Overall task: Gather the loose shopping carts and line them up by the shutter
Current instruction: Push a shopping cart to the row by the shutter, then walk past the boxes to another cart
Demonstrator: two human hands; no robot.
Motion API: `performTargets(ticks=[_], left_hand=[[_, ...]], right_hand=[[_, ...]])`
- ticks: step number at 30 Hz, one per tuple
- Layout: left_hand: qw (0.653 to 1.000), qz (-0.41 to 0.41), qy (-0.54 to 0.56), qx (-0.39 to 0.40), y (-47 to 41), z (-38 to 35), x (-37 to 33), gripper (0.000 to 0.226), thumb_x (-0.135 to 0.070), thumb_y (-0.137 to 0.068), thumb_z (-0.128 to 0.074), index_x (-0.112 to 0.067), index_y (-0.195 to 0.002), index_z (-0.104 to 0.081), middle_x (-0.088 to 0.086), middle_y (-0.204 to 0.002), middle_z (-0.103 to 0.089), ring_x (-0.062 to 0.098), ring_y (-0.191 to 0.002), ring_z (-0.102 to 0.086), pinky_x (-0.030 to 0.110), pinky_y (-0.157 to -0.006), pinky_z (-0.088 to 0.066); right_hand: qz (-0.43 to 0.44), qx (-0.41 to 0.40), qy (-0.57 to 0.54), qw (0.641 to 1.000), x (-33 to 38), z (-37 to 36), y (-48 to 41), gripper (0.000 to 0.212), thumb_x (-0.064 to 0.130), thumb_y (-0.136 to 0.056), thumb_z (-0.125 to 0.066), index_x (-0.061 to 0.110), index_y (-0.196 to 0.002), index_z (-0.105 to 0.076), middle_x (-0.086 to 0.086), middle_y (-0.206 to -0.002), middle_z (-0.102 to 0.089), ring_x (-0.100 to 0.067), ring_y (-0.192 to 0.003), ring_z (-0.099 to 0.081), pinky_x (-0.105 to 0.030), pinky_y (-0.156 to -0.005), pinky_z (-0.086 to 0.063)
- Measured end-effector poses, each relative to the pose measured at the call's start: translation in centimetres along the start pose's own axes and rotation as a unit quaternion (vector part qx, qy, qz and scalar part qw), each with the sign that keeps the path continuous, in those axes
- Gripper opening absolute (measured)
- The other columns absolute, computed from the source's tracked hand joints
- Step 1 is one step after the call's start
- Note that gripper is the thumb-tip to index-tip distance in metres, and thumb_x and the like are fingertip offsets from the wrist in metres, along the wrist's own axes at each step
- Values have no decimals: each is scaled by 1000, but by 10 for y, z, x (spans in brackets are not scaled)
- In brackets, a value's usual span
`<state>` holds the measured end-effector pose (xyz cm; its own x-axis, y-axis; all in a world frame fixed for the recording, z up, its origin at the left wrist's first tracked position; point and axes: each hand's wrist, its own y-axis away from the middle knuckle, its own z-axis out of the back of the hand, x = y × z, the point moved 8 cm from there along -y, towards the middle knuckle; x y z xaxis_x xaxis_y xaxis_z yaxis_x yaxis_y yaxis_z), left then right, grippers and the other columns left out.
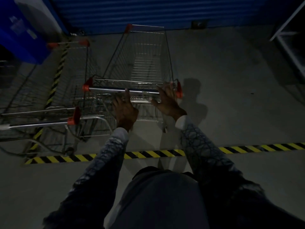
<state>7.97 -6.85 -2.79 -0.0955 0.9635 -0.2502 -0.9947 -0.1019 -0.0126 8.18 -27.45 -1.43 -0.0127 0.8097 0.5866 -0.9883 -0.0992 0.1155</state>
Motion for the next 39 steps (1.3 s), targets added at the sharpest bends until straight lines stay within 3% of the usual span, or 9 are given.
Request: performTargets(ticks=[3,5,7,10,15,23,29,35,39], left_hand=[[999,-37,-13,-19,-4,6,-8,87,-46,-86,-57,-25,-160,-17,31,-157,-23,51,-144,-19,58,-115,-15],[999,-44,11,-14,-4,6,-17,86,-40,-87,-58,-25,-160,-16,28,-161,-15,50,-148,-12,59,-116,-10],[997,-68,25,-15,-5,3,-30,84,-37,-89,-59,-20,-160,-18,27,-162,-13,50,-148,-9,61,-119,-11],[994,-101,40,-14,-2,-5,-53,82,-38,-88,-59,-16,-159,-23,26,-162,-16,49,-148,-11,59,-119,-13],[984,-161,71,-1,18,-19,-108,78,-39,-87,-56,-10,-155,-31,27,-159,-22,49,-147,-15,60,-117,-18],[959,-270,63,60,75,-51,-217,82,-39,-86,-60,-13,-157,-28,26,-160,-21,46,-147,-16,54,-120,-15],[929,-350,98,75,145,-61,-314,80,-35,-88,-61,-16,-157,-27,23,-163,-15,43,-149,-11,53,-119,-16],[882,-451,73,111,247,-84,-424,81,-37,-87,-62,-14,-156,-28,19,-164,-16,41,-150,-10,58,-119,-11],[838,-525,69,131,331,-106,-503,78,-39,-86,-61,-12,-154,-33,20,-162,-21,44,-147,-16,61,-116,-17]], right_hand=[[19,-72,-18,997,0,14,-5,73,59,-97,-56,22,-157,-37,-9,-171,1,-31,-155,16,-37,-124,14],[31,-161,-3,986,-2,27,4,69,61,-95,-55,17,-148,-51,-22,-165,-20,-45,-153,-7,-32,-123,14],[5,-218,-5,976,-17,40,12,73,64,-95,-51,16,-149,-48,-26,-161,-28,-49,-150,-18,-49,-124,-5],[-56,-224,-14,973,-48,55,31,77,63,-91,-52,16,-152,-46,-24,-165,-20,-48,-153,-10,-61,-119,-18],[-138,-256,-28,956,-112,74,81,64,56,-90,-59,16,-140,-60,-25,-164,-23,-50,-152,-10,-61,-115,-30],[-266,-265,-70,924,-201,102,188,63,54,-95,-65,24,-148,-50,-13,-170,-8,-39,-156,2,-53,-120,-17],[-317,-295,-96,896,-264,143,303,66,49,-95,-67,24,-152,-44,-12,-170,-3,-38,-156,5,-58,-118,-18],[-392,-360,-153,833,-331,185,458,63,44,-96,-66,24,-151,-43,-11,-170,-6,-33,-156,2,-54,-120,-18],[-424,-411,-185,786,-371,207,562,62,47,-97,-64,27,-151,-41,-6,-171,-2,-30,-156,9,-58,-121,-14]])
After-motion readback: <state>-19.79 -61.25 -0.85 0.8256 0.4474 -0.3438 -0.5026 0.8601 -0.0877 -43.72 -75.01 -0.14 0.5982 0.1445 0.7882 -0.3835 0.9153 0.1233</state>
